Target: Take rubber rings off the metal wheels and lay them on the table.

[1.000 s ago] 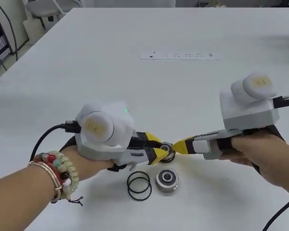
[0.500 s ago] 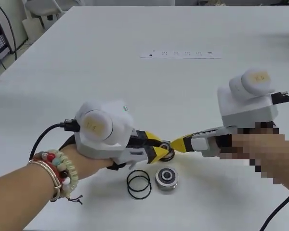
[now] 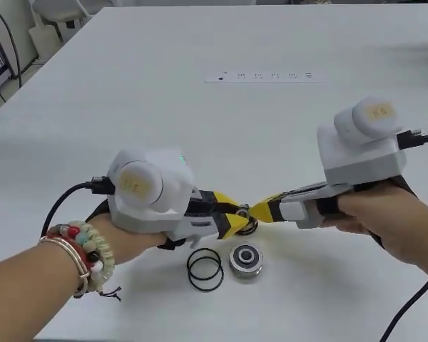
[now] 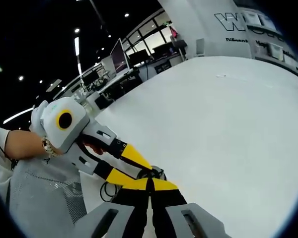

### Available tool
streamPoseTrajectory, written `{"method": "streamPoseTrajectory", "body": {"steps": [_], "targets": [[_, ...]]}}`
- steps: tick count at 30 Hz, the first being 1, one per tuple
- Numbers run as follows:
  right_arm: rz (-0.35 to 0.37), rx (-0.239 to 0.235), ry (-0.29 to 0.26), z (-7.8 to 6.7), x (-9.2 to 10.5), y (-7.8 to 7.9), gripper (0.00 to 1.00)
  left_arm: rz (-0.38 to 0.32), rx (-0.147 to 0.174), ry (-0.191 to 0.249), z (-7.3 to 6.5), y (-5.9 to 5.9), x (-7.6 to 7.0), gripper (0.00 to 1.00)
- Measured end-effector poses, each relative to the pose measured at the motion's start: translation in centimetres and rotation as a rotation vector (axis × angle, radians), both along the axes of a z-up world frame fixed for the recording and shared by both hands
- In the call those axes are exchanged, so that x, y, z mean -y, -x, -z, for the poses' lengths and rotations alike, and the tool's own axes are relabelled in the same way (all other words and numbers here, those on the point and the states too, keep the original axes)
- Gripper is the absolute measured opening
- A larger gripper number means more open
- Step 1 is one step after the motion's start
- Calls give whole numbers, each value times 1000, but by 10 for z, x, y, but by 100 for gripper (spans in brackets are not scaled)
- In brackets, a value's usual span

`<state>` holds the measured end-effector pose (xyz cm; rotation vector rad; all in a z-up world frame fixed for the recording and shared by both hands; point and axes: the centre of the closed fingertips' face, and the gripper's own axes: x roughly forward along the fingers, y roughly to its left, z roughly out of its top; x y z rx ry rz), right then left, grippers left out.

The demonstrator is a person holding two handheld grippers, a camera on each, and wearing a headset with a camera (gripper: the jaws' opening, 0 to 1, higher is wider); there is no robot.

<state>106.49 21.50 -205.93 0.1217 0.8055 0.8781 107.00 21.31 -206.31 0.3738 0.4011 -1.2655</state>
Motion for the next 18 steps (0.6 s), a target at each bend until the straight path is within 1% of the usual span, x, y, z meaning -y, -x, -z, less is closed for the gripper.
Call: {"method": "streamPoseTrajectory", "body": {"steps": [14, 17, 18], "targets": [[-10, -3, -18, -2, -2, 1, 0, 1, 1, -2, 0, 0, 0, 8], [-9, 7, -45, -9, -6, 0, 0, 1, 2, -1, 0, 0, 0, 8], [-7, 11, -43, -10, -6, -1, 0, 1, 3, -2, 0, 0, 0, 8]]}}
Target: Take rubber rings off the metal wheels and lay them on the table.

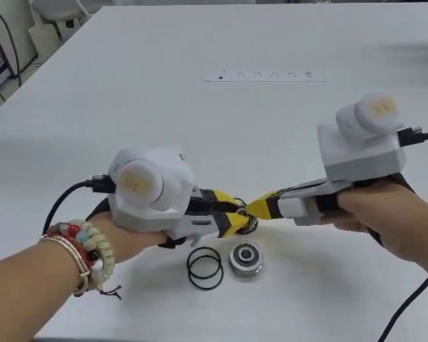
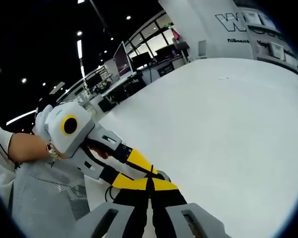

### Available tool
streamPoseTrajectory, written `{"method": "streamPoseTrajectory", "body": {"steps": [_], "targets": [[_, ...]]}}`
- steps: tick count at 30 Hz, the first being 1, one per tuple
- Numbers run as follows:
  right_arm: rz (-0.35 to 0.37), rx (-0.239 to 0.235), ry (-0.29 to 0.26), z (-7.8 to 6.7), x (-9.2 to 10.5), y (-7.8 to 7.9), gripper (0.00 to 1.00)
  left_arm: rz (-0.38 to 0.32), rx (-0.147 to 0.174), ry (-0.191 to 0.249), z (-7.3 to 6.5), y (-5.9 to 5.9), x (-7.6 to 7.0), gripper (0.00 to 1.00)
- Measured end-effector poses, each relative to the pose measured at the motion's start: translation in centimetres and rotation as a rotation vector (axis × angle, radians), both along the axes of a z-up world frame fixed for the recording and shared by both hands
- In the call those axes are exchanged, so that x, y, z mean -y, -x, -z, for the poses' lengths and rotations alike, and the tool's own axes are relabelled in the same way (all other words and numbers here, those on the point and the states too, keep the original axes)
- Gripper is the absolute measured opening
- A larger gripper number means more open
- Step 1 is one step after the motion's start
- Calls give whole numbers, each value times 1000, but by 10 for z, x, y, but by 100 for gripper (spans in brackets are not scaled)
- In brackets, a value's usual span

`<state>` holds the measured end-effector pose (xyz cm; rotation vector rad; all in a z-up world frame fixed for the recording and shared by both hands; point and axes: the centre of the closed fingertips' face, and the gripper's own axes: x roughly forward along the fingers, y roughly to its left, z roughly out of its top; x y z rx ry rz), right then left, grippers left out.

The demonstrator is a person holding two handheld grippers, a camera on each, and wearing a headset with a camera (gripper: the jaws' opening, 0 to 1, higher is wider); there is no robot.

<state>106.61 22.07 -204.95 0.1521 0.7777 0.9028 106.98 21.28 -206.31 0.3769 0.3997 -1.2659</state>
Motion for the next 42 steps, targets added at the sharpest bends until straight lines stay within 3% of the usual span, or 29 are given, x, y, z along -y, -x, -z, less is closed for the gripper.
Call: {"method": "streamPoseTrajectory", "body": {"steps": [7, 14, 21, 23, 29, 34, 36, 38, 42], "targets": [[4, -4, 49, 6, 2, 1, 0, -9, -11, -18, 0, -1, 0, 8], [1, -6, 57, 7, 1, 1, 0, 6, -28, -48, 0, 0, -3, 9], [20, -2, 55, 5, 4, -3, 0, 24, -67, -13, -18, 4, -5, 18], [25, 5, 50, 2, 4, -4, 0, 29, -90, -9, -24, 6, -7, 23], [19, 14, 54, -1, 4, -3, 0, 46, -94, 23, -46, 8, -13, 35], [18, 17, 51, -4, 4, -3, 0, 93, -80, 14, -64, 15, -19, 45], [16, 22, 48, -6, 3, -4, 0, 125, -85, -2, -68, 23, -23, 56], [16, 26, 47, -7, 3, -4, 0, 144, -70, -13, -71, 27, -26, 66], [11, 35, 46, -11, 2, -3, 0, 171, -55, -34, -77, 37, -37, 70]]}}
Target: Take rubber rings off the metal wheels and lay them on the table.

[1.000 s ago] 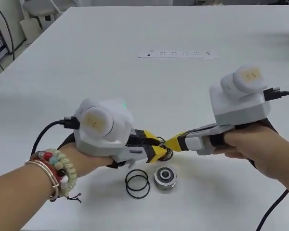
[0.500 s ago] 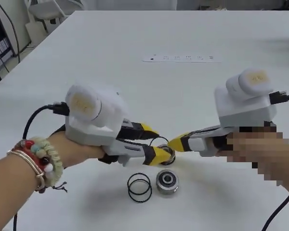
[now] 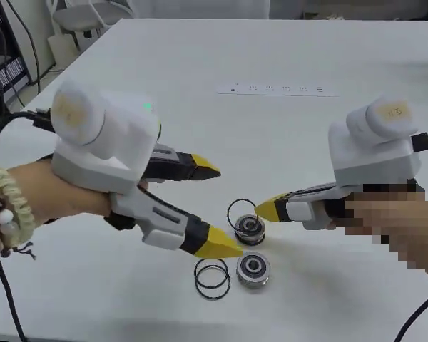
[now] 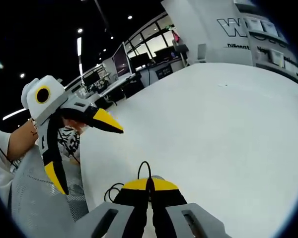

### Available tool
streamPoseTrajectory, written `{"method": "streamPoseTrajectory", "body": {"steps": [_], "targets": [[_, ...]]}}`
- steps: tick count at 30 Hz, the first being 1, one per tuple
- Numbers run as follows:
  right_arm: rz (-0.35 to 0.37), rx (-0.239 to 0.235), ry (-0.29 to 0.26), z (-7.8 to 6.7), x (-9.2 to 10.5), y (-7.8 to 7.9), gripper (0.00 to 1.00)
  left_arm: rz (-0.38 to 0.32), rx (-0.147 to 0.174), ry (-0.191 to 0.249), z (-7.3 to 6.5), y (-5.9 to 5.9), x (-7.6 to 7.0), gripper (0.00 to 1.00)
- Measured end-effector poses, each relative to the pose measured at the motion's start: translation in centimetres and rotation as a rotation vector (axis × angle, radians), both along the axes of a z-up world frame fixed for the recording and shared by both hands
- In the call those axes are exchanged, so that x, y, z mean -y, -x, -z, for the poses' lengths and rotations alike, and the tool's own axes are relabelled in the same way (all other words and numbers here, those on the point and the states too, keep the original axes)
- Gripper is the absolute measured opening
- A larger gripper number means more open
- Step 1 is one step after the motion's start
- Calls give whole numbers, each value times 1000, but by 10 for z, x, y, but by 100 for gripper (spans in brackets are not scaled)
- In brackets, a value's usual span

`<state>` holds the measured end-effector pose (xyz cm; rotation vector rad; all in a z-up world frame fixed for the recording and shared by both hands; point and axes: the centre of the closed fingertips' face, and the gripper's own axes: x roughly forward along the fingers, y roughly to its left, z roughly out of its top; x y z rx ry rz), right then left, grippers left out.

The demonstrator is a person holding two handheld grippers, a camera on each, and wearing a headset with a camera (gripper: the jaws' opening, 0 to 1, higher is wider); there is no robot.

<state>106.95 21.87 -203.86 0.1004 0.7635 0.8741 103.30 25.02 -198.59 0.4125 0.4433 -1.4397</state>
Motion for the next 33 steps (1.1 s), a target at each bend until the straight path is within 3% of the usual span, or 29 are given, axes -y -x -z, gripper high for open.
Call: {"method": "streamPoseTrajectory", "body": {"steps": [8, 13, 19, 25, 33], "targets": [[-13, 12, 0, -6, -2, 2, 0, -9, 62, 19, -20, 9, -26, 81], [-21, 22, -10, -12, -6, 2, 0, -34, 76, 27, -27, 14, -41, 84], [-42, 45, -22, -22, -12, 4, 0, -90, 76, 11, -26, 19, -65, 88], [-68, 57, -31, -27, -17, 9, 0, -137, 52, 19, -22, 33, -84, 88], [-103, 66, -41, -33, -27, 15, 0, -192, 21, 29, -14, 47, -97, 89]]}}
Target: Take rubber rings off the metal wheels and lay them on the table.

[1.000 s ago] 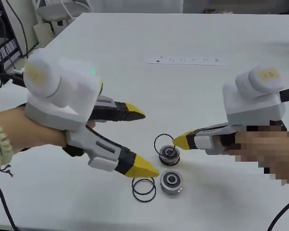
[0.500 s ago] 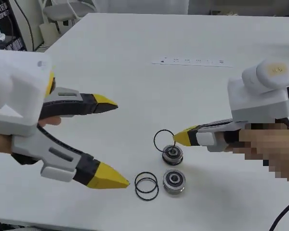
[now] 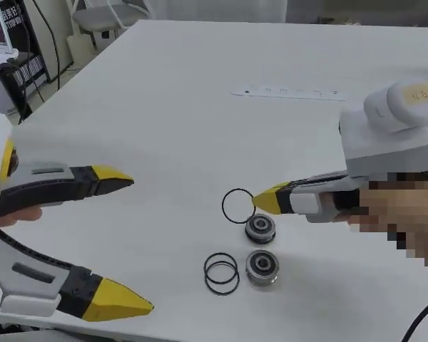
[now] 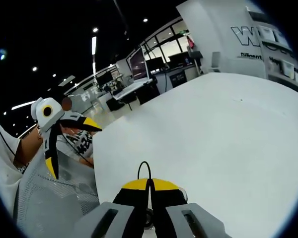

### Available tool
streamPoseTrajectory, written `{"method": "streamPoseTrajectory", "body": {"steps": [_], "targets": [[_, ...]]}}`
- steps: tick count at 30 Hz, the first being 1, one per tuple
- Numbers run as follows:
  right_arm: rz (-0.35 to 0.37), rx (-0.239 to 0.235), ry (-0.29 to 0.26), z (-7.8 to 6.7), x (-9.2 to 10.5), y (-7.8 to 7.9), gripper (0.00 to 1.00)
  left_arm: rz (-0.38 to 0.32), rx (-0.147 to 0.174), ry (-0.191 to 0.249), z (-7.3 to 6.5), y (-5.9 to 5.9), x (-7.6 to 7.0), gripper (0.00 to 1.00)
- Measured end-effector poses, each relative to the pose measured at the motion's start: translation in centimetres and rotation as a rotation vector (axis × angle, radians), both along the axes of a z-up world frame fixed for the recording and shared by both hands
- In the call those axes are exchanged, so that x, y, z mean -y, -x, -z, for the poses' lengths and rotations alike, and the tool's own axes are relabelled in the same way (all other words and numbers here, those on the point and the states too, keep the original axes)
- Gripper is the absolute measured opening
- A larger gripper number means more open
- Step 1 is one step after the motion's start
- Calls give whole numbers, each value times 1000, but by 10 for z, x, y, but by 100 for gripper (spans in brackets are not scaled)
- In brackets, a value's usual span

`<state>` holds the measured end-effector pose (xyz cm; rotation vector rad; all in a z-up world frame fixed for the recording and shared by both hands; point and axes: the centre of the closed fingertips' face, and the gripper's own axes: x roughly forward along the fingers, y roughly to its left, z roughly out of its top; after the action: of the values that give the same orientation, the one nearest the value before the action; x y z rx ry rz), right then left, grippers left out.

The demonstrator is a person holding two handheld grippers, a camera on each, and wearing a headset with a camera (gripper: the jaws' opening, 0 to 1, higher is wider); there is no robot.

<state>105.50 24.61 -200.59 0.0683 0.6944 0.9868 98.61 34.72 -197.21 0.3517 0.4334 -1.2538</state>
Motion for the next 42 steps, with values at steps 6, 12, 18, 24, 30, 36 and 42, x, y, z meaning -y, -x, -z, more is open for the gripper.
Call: {"method": "streamPoseTrajectory", "body": {"steps": [6, 12, 18, 24, 30, 36, 42], "targets": [[-23, 16, -7, -6, -7, 4, 0, -22, -39, 12, 11, 12, -1, 90], [-44, 25, -19, -12, -14, 8, 0, -31, -69, -18, 28, 19, -2, 90], [-75, 20, -29, -13, -24, 15, 0, -41, -77, -24, 33, 20, -3, 90], [-119, 2, 1, -2, -34, 24, 0, -67, -76, -6, 33, 17, -5, 91], [-179, -27, 50, 18, -46, 38, 0, -79, -73, -23, 37, 16, -8, 91], [-232, -62, 106, 40, -53, 50, 0, -94, -65, -2, 34, 14, -8, 91], [-249, -71, 147, 54, -53, 51, 0, -103, -70, 11, 33, 13, -8, 90]]}}
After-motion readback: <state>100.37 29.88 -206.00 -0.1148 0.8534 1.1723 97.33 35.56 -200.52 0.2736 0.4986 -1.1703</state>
